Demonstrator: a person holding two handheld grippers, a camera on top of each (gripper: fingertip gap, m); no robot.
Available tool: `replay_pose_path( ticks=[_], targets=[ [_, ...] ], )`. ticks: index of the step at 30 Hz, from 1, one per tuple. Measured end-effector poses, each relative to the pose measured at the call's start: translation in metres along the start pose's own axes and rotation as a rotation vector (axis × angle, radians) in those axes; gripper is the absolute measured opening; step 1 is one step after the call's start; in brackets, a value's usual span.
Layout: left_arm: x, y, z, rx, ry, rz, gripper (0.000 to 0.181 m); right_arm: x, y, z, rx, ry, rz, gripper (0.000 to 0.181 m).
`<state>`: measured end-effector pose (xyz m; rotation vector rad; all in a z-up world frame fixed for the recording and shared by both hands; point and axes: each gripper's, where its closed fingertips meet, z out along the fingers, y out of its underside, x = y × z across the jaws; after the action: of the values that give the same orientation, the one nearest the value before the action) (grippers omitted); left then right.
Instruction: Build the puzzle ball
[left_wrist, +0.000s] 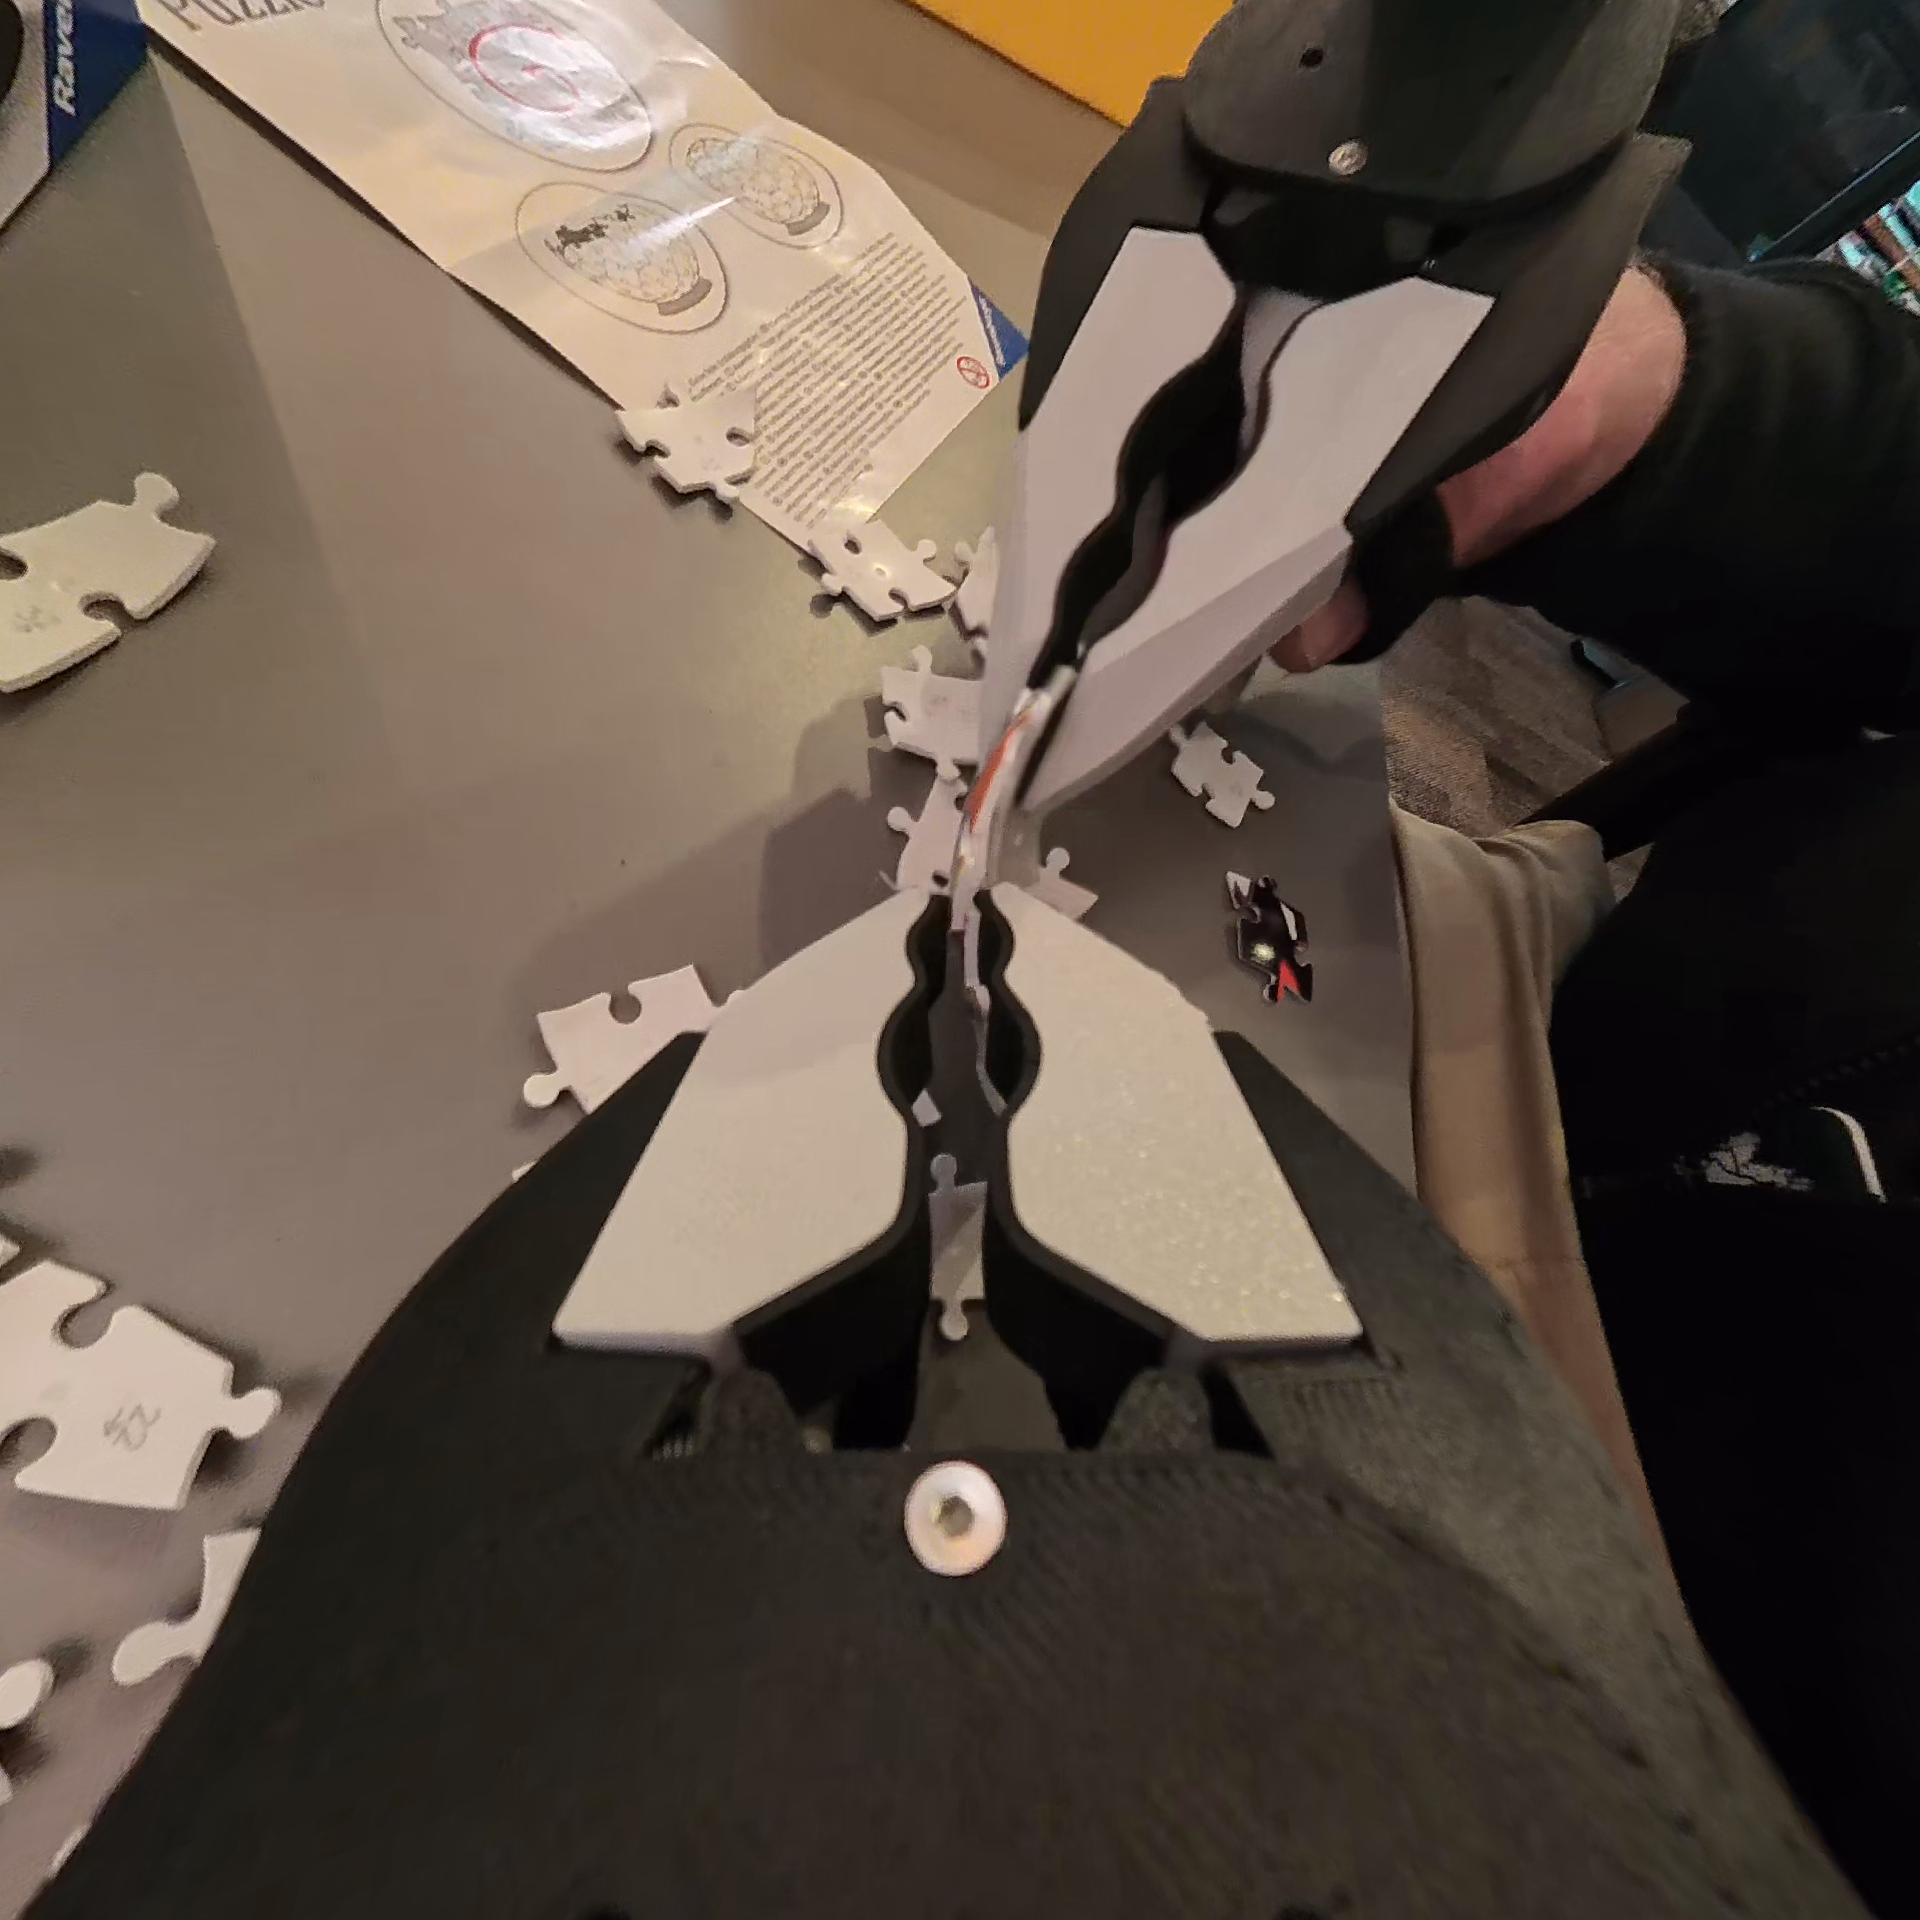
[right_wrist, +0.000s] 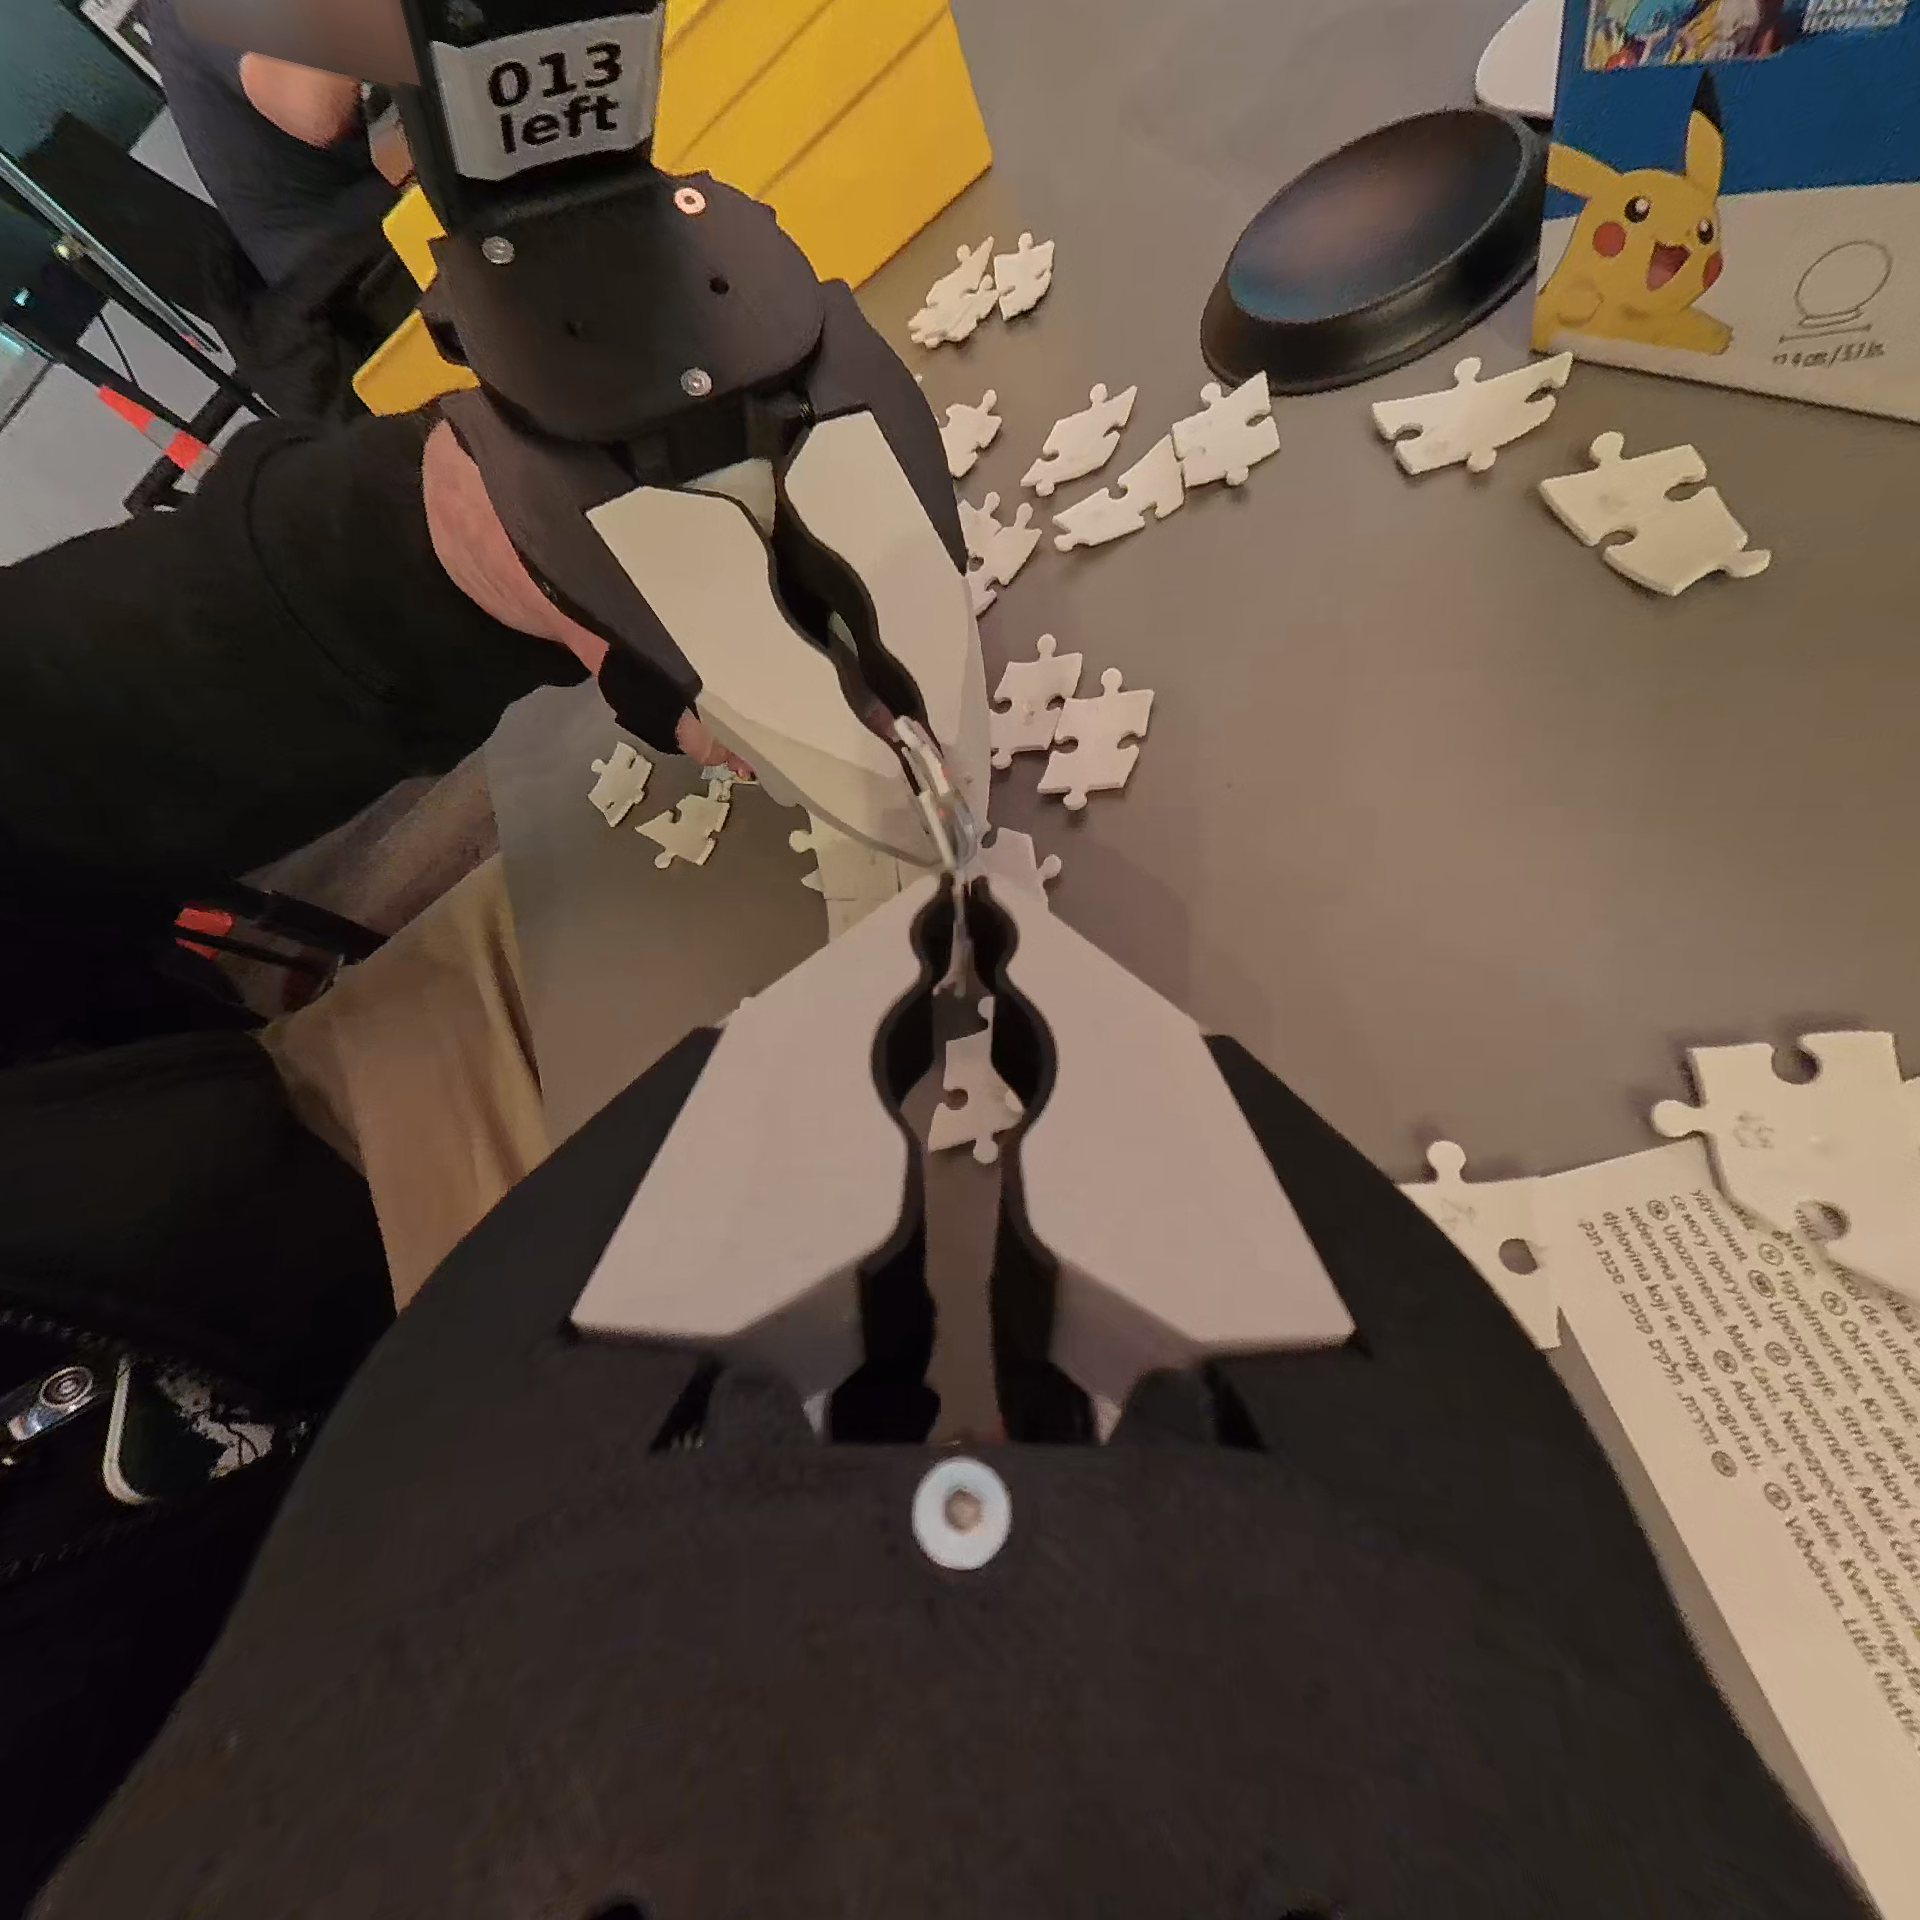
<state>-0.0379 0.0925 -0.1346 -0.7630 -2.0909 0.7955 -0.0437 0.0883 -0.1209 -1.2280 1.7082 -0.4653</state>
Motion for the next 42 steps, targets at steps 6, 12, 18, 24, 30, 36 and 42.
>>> replay_pose_path(
  ticks=[6,12,18,24,30,36,42],
  targets=[
    [0.003,-0.002,-0.001,0.018,0.024,-0.014,0.004,-0.003,-0.001,-0.002,0.006,-0.031,0.026,0.0],
    [0.008,-0.006,-0.003,0.046,0.065,-0.027,0.005,-0.007,-0.002,-0.004,0.013,-0.057,0.029,0.0],
    [0.012,-0.008,-0.004,0.057,0.088,-0.024,0.005,-0.01,-0.001,-0.003,0.006,-0.072,0.027,0.0],
    [0.013,-0.008,-0.005,0.056,0.105,-0.036,0.005,-0.011,-0.001,-0.002,0.012,-0.087,0.043,0.0],
    [0.014,-0.005,-0.005,0.034,0.123,-0.054,0.005,-0.013,0.0,-0.002,0.007,-0.106,0.051,0.0],
    [0.015,0.005,-0.004,-0.02,0.129,-0.06,0.008,-0.011,0.006,0.0,-0.012,-0.11,0.06,0.0],
    [0.014,0.016,0.001,-0.08,0.113,-0.067,0.007,-0.008,0.014,0.006,-0.046,-0.078,0.021,0.0]
  ],
)
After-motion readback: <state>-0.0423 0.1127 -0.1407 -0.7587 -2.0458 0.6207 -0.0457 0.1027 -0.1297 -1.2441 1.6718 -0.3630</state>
